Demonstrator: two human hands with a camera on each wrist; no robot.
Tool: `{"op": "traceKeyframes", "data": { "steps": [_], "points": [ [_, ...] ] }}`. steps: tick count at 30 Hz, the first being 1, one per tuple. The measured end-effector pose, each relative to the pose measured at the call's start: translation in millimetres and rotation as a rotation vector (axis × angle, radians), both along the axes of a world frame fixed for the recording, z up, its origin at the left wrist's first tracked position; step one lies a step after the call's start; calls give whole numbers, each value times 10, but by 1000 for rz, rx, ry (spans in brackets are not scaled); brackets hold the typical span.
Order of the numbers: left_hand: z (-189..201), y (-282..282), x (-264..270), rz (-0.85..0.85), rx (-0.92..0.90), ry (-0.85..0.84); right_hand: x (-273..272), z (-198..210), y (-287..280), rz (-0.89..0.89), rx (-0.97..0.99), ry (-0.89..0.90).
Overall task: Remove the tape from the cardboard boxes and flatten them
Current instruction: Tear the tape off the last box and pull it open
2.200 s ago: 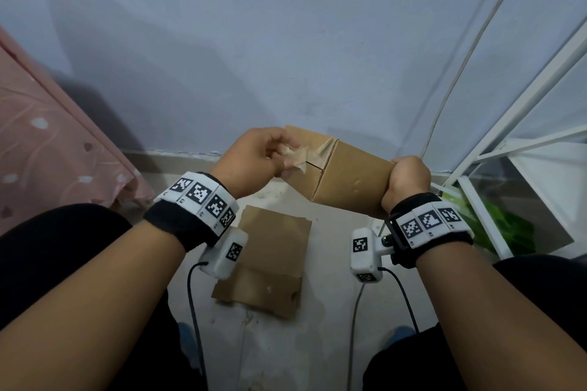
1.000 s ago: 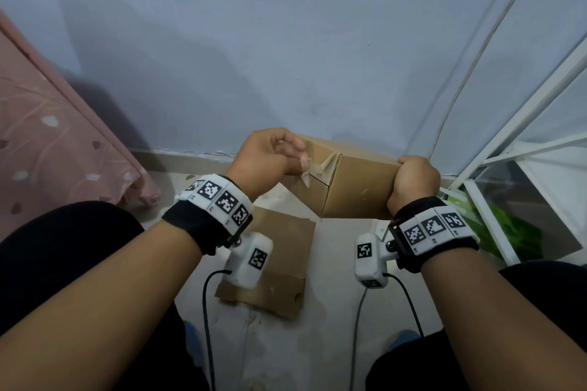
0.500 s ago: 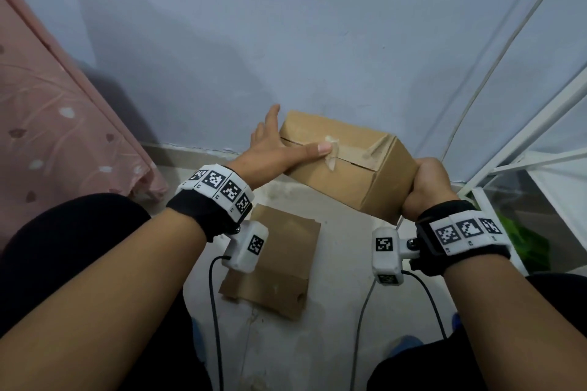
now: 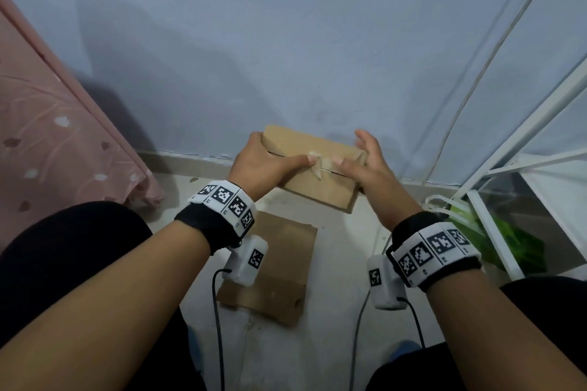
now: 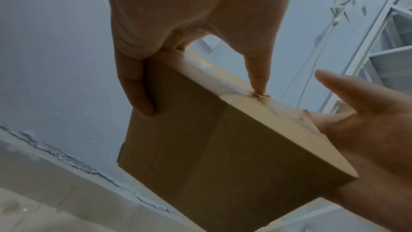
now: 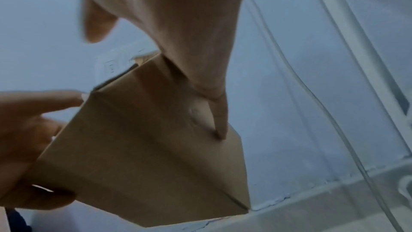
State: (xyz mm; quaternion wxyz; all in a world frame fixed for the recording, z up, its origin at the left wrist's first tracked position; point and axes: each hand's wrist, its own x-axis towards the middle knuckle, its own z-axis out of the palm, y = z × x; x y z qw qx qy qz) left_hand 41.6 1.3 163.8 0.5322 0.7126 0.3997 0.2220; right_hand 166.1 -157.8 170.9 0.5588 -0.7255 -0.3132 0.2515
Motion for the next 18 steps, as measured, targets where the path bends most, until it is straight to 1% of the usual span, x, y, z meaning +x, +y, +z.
{"op": "traceKeyframes", "data": {
  "steps": [1, 4, 6, 8, 10, 11, 13, 14, 15, 18],
  "points": [
    [-4, 8, 3, 21, 13, 6, -22, -39, -8, 22, -19, -72],
    [17, 17, 2, 34, 51, 18, -61, -126, -11, 80, -181, -468],
    [12, 20, 1, 2, 104, 56, -90, -167, 17, 62, -272, -678],
    [-19, 1, 15, -24, 178, 115, -106, -223, 51, -5, -304, -808],
    [-29, -66, 36, -27, 301, 198, -148, -270, 87, -74, -316, -903],
    [-21, -111, 40, -15, 408, 230, -171, -284, 111, -102, -316, -930],
    [-5, -167, 40, 8, 618, 216, -205, -301, 159, -144, -315, -955],
    [-2, -173, 43, -5, 666, 184, -214, -307, 178, -158, -316, -968],
    [-2, -169, 45, -41, 652, 151, -219, -312, 194, -163, -318, -986],
    [-20, -142, 57, -169, 460, 93, -229, -328, 210, -157, -356, -1070]
  ]
}}
